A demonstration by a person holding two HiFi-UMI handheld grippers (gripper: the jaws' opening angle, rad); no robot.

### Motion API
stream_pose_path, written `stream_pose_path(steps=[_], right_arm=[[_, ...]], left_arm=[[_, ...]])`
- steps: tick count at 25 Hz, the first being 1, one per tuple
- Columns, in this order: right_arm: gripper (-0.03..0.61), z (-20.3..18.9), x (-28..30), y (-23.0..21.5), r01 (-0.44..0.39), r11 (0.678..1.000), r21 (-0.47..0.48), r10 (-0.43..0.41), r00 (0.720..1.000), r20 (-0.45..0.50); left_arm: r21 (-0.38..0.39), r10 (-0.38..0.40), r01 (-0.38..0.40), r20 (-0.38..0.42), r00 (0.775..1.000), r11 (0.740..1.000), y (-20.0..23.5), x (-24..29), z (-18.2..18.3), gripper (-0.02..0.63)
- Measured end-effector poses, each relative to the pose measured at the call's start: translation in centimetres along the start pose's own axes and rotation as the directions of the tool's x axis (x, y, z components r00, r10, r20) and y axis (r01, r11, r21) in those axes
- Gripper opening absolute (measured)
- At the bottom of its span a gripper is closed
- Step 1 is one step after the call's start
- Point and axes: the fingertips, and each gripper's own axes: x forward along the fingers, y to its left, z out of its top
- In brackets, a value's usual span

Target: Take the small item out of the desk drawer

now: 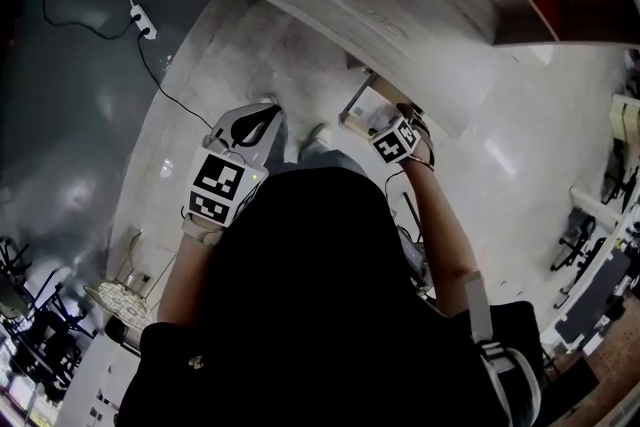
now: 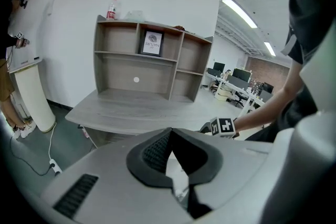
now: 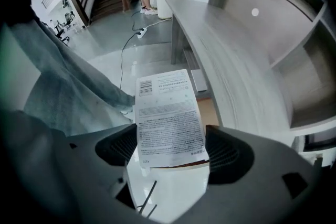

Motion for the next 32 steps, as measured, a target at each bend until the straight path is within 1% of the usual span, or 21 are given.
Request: stream_pose_path(steps=[6, 10, 14, 16, 18, 20, 22, 24, 27, 32], right_arm=[[0.403, 5.0, -4.9, -0.1, 0.001, 0.999, 0.038, -0.004, 0.996, 0.091], [0.403, 8.9, -8.7, -0.1, -0.008, 0.997, 0.075, -0.005, 0.984, 0.177], [0.402, 13.3, -13.1, 1.0, -0.006, 0.991, 0.135, -0.034, 0.957, 0.287], [0.402, 15.2, -15.2, 1.4, -0.018, 0.985, 0.169, -0.043, 0.937, 0.348], [0.4, 16.6, -16.8, 0.5, -0.035, 0.98, 0.196, -0.049, 0.913, 0.406], [0.4, 18.0, -18.5, -0.2, -0.049, 0.975, 0.215, -0.057, 0.884, 0.463], [0.4, 19.5, -20.5, -0.2, -0.07, 0.97, 0.232, -0.065, 0.847, 0.527], [0.4, 20.9, -22.5, -0.2, -0.097, 0.964, 0.248, -0.073, 0.799, 0.597], [0.4, 22.8, -25.2, -0.3, -0.129, 0.955, 0.267, -0.095, 0.719, 0.689], [0.399, 24.5, -29.4, -0.8, -0.159, 0.941, 0.298, -0.146, 0.603, 0.784]], left_arm=[[0.032, -0.03, 0.028, 0.034, 0.999, 0.999, 1.7, 0.1, 1.7, 0.009], [0.033, -0.044, 0.042, 0.056, 0.997, 0.999, 3.1, 0.4, 2.7, 0.009], [0.047, -0.061, 0.057, 0.093, 0.994, 0.997, 4.3, -1.0, 3.6, 0.009], [0.053, -0.068, 0.063, 0.108, 0.992, 0.997, 4.7, -1.6, 4.1, 0.009], [0.06, -0.075, 0.069, 0.119, 0.99, 0.996, 5.0, -0.8, 5.2, 0.009], [0.068, -0.081, 0.073, 0.129, 0.988, 0.995, 5.3, -0.4, 6.0, 0.009], [0.072, -0.082, 0.073, 0.141, 0.987, 0.995, 5.9, -0.6, 6.7, 0.009], [0.074, -0.08, 0.069, 0.158, 0.984, 0.995, 6.4, -1.0, 7.3, 0.009], [0.079, -0.079, 0.065, 0.184, 0.98, 0.995, 7.1, -1.5, 8.2, 0.009], [0.085, -0.08, 0.064, 0.207, 0.975, 0.994, 8.0, -1.9, 9.1, 0.009]])
